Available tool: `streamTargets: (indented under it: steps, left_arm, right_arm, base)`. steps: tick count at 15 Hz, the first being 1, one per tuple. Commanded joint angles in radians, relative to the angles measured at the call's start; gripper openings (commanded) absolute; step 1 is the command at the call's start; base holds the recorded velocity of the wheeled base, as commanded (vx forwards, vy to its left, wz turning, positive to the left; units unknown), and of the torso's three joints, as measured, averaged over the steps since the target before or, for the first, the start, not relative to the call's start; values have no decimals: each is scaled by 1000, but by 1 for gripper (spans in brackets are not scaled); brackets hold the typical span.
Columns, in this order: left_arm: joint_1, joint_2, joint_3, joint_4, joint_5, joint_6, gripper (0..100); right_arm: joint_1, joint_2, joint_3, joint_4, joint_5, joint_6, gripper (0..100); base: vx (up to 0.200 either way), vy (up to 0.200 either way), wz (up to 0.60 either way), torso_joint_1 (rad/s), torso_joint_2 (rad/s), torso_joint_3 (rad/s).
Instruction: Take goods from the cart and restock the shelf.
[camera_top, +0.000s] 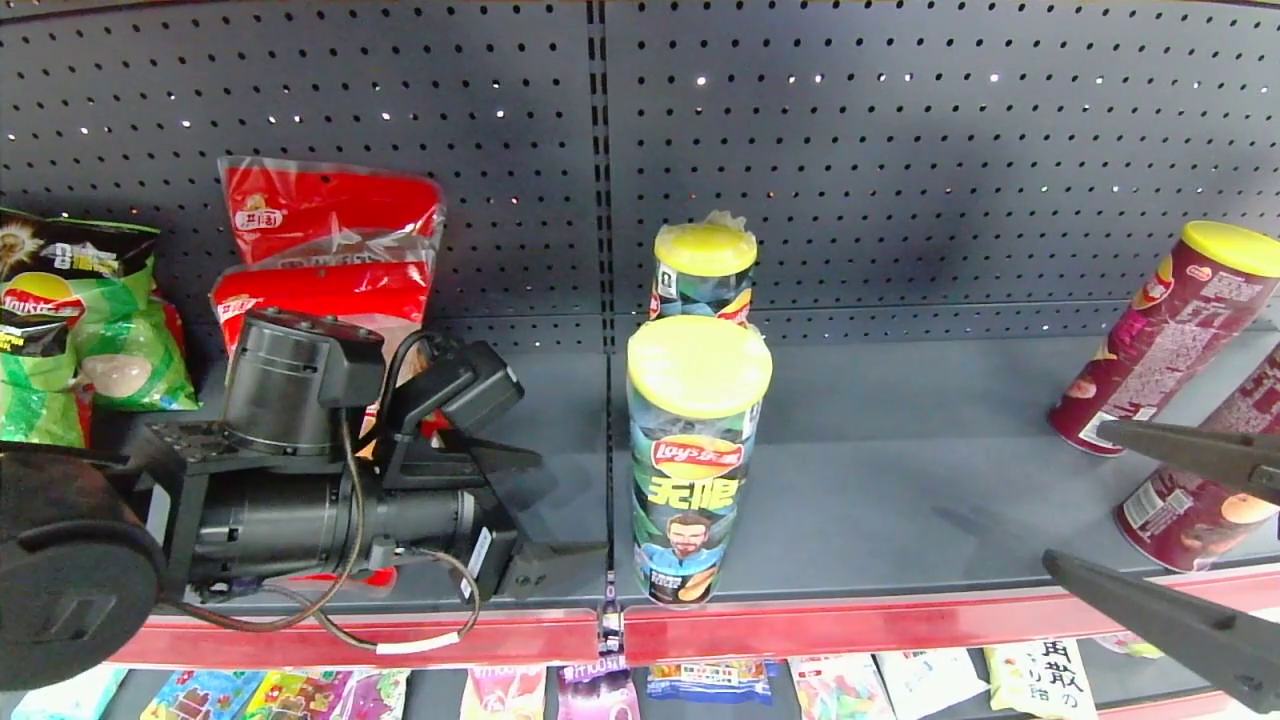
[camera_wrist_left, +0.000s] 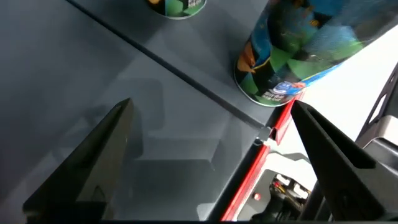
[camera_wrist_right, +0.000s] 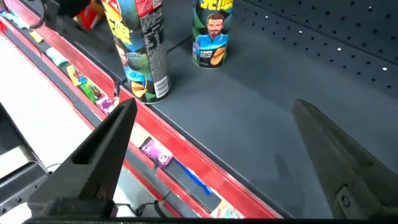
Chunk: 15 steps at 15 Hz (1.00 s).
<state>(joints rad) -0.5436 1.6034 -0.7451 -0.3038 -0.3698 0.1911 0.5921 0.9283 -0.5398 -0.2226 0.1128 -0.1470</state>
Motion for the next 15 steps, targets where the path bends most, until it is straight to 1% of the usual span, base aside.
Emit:
streamTargets:
  steps: [1,5,7,11,15]
  left_arm:
    - [-1,27,-5,-6,0,1,100]
    - [-1,72,-17,-29,5,1,100]
    - [1,92,-34,-29,15,1,100]
    - [-1,136,-79,-29,17,1,100]
    - [-2,155,-80,-29,17,5,100]
  right_arm:
    - [0,7,-6,-1,1,0,100]
    - [0,7,-12,-1,1,0,100]
    - [0,7,-14,-1,1,0,100]
    - [-2,10,-25,0,1,18,100]
    - [-6,12,-28,-1,1,18,100]
  base:
    - [0,0,0,0,0,0]
    - [0,0,0,0,0,0]
    - [0,0,0,0,0,0]
    - [0,0,0,0,0,0]
    - [0,0,0,0,0,0]
